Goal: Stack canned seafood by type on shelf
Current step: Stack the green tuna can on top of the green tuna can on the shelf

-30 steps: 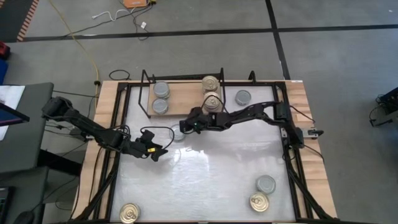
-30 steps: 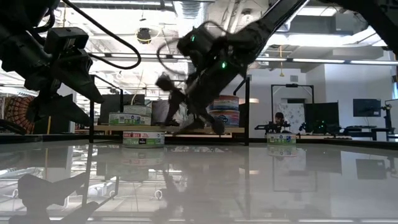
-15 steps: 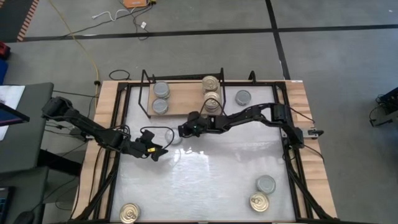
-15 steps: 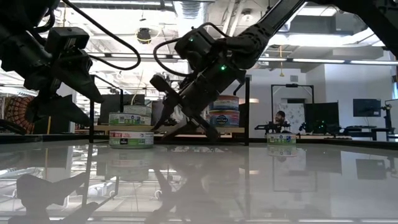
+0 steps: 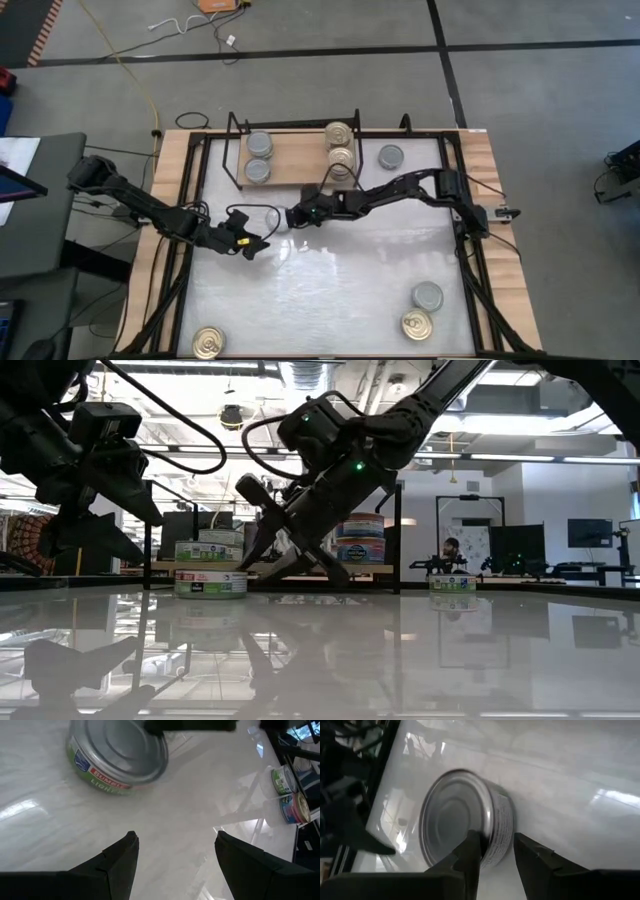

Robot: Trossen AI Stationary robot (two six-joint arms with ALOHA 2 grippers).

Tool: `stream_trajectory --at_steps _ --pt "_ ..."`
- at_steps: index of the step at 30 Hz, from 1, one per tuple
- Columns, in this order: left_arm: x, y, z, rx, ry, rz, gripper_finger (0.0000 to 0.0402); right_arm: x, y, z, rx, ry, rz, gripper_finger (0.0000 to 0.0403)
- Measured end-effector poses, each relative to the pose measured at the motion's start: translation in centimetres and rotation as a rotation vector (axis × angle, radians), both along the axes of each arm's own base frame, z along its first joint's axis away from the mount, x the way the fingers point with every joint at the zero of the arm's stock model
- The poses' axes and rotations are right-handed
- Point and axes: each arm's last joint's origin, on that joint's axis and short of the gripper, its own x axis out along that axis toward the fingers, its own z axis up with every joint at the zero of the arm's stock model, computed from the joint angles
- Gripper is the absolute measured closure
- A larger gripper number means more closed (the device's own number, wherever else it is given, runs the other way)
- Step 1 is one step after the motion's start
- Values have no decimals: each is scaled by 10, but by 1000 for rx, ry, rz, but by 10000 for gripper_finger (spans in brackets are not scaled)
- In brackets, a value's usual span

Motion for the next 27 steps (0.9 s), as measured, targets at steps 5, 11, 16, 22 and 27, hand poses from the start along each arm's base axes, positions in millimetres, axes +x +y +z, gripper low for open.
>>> stream_trajectory --at_steps 5,11,16,22,27 --pt "0 0 0 0 0 0 150 -2 7 -1 9 31 21 266" --pt "0 0 0 0 0 0 150 -3 14 -2 107 57 120 275" --pt "0 0 0 -11 -2 6 150 -11 28 -1 181 142 205 282" --pt "1 -1 2 -63 -22 8 150 -31 46 26 71 252 243 284" --pt "4 -3 6 -89 -71 3 150 -51 56 74 -78 244 252 285"
